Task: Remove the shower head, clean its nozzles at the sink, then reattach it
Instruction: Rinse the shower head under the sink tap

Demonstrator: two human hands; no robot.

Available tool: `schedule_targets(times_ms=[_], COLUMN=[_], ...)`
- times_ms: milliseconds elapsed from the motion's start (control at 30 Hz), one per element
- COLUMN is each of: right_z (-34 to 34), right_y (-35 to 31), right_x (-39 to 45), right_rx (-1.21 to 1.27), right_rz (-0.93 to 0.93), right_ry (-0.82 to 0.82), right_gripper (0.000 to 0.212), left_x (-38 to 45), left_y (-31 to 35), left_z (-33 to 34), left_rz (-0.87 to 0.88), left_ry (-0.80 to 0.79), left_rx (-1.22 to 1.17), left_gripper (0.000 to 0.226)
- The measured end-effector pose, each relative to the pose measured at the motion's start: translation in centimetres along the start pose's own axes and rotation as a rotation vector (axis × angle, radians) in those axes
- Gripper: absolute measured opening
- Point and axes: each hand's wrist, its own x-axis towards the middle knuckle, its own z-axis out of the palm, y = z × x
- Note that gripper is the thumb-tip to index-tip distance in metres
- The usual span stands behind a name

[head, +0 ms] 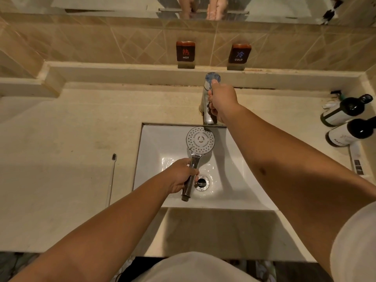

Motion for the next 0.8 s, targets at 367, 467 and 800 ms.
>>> schedule_targets(times_ms=[367, 467, 800], right_z=[-0.1, -0.3, -1.2], right_y=[0.0, -0.2, 0.4], right_x=[-0.1, -0.3, -2.1], right_rx=[0.006, 0.025, -0.054], right_rz=[0.023, 0.048, -0.031], right_ry=[-0.018, -0.042, -0.026], right_gripper=[0.035, 0.035, 0.034], left_x=[0.7, 0.0, -1.5], left_y=[-0.9, -0.9, -0.9], left_z=[-1.3, -1.1, -1.4], left_rz=[0.168, 0.063, 0.037], left_ry=[0.357, 0.171, 0.003], left_rx=[0.443, 0.083, -0.246], left_gripper=[0.032, 0.032, 0.032])
